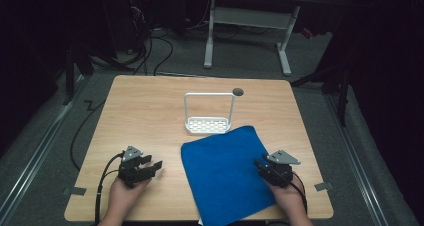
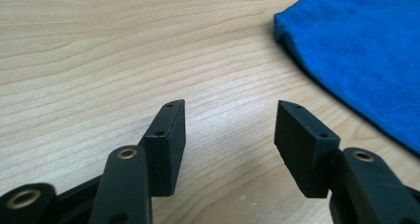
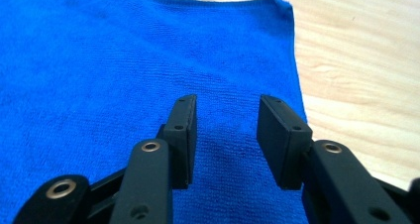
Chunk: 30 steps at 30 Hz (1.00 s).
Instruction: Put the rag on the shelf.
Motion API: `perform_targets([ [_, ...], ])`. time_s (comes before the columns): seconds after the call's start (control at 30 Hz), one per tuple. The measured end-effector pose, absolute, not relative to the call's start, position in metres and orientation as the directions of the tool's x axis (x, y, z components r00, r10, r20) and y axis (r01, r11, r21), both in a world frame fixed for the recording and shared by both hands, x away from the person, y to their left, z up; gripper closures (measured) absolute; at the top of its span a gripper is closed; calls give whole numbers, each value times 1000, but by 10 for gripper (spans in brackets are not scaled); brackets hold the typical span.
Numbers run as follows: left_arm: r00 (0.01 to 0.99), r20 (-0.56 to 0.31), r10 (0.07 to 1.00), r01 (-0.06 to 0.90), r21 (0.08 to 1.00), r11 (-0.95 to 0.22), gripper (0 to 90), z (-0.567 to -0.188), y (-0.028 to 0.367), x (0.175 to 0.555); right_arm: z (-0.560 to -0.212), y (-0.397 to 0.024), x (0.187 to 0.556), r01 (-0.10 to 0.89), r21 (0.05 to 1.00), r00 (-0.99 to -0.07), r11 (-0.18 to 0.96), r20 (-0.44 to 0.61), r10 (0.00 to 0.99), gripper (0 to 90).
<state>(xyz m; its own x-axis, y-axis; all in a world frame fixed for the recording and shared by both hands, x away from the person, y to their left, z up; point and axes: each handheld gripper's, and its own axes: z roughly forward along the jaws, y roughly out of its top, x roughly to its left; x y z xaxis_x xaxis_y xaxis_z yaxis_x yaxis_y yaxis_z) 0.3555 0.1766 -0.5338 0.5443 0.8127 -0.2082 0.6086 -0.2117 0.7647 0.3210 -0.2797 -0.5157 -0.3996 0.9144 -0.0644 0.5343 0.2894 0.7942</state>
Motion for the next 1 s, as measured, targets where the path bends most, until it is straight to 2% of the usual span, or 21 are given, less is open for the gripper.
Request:
perform_targets([
  [0.7,582,-200,788,573,789,-223,477,-525,165,348,-512,-286,325,515,810,-407,281,-57,912,545],
  [0.97,635,-195,748,549,795,-258,535,-521,143,340,-511,-286,326,514,811,-413,279,-51,909,558],
  [1.0,658,-214,722,549,793,-265,571,-521,134,337,-511,-286,326,515,810,-416,280,-50,908,574],
])
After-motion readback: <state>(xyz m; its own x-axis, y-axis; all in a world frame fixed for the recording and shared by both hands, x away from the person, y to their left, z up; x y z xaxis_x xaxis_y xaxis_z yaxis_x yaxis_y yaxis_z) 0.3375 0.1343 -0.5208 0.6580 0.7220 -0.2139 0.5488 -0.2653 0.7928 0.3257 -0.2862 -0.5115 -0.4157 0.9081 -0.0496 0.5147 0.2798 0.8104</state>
